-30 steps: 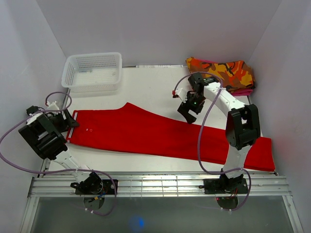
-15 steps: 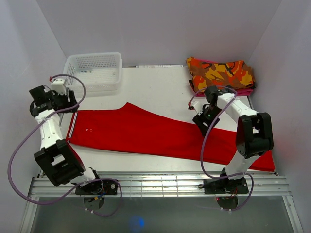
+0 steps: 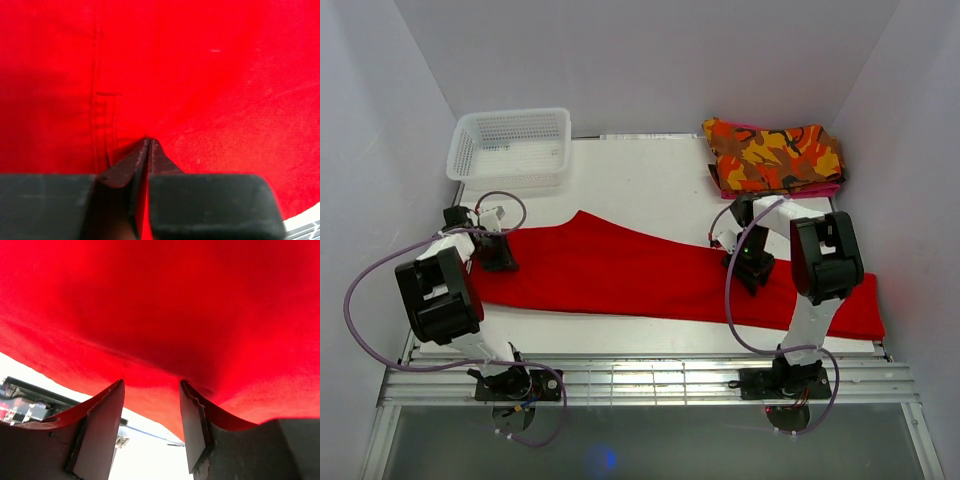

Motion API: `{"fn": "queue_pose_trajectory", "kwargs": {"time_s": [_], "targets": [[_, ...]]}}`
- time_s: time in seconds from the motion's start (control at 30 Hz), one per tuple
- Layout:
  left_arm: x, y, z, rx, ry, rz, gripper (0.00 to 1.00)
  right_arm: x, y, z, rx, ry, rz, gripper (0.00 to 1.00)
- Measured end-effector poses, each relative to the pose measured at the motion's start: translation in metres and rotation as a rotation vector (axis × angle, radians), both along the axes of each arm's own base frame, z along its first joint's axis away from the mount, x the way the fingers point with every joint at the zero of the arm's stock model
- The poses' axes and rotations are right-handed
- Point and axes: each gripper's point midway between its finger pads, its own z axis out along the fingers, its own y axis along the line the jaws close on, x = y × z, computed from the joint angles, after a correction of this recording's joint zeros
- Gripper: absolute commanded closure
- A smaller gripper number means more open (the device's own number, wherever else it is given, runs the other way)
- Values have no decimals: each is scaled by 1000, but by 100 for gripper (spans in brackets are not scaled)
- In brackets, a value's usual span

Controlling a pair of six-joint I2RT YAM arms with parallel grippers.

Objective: Fold and stack the trousers
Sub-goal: Fold the trousers

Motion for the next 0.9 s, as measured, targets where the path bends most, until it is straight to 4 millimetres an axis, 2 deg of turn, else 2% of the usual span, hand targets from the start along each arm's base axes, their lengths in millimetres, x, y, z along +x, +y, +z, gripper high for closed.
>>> {"fn": "queue_pose_trajectory", "kwargs": {"time_s": [0.1, 0.2, 0.27, 0.33, 0.4, 0.5, 0.6, 0.7, 0.9], "targets": [[-2, 14, 0, 1, 23, 66, 91, 35, 10, 1, -1, -22, 6, 45], [-3, 36, 2, 18, 38, 130, 92, 76, 33, 3, 50, -120, 40, 45], [0, 58, 6, 57, 30, 166, 90, 94, 49, 5, 98, -180, 69, 45], [5, 76, 14, 99, 9, 176, 84, 102, 65, 8, 152, -217, 91, 45], [12, 85, 25, 113, -25, 159, 80, 99, 75, 12, 203, -229, 114, 47], [26, 72, 39, 112, -70, 64, 75, 82, 75, 26, 252, -256, 156, 51], [34, 39, 39, 91, -80, -58, 74, 66, 70, 42, 281, -301, 207, 53], [34, 12, 36, 55, -65, -133, 74, 66, 70, 48, 293, -326, 249, 55], [25, 14, 12, 19, 17, -120, 72, 71, 74, 43, 316, -336, 341, 55]]}}
